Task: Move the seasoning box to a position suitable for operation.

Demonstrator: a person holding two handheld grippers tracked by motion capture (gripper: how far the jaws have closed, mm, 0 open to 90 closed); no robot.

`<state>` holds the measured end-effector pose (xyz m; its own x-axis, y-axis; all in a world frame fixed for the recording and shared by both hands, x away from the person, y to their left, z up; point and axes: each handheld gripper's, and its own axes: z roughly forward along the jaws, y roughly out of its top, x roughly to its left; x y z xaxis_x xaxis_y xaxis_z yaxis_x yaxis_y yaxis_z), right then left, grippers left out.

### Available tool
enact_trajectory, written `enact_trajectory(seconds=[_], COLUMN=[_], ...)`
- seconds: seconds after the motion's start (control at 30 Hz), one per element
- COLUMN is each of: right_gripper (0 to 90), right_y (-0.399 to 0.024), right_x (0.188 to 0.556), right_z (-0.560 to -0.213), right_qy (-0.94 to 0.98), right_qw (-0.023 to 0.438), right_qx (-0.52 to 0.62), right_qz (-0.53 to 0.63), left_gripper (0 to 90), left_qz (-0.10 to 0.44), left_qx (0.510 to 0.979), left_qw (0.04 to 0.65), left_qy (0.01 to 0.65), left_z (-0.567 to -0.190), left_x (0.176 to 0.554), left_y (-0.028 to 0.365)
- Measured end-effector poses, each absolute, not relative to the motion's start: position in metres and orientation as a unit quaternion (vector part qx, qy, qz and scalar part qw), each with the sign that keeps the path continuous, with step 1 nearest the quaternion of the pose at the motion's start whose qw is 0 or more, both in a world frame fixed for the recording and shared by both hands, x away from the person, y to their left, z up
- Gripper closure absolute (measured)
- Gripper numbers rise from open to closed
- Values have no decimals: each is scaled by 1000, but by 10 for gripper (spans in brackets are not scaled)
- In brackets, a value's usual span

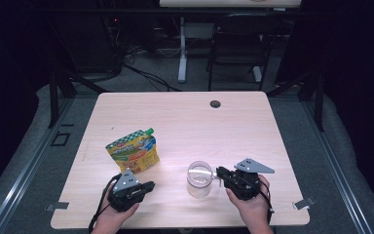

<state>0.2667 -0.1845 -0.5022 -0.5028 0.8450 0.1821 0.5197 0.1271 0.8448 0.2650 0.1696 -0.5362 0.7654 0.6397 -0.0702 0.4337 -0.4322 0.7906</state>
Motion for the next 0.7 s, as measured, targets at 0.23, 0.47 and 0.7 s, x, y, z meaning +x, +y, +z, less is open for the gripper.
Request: enact_trajectory(seconds=[0.23,0.47,0.7], right_gripper=[816,817,819], right_y=[-186,-188,-187], right_x=[267,268,267], right_z=[-503,-505,-506], right_qy=[725,721,720], right_qw=[168,162,157], right_qx=[471,475,472], right_qz=[474,478,484], left_gripper=[900,900,900], left_qz=[105,93,95], left_qx=[840,842,844], left_qw=[438,451,447], left_qy=[303,281,280], left_z=[-532,-526,-527], left_x=[272,282,287], left_y=[141,111,98])
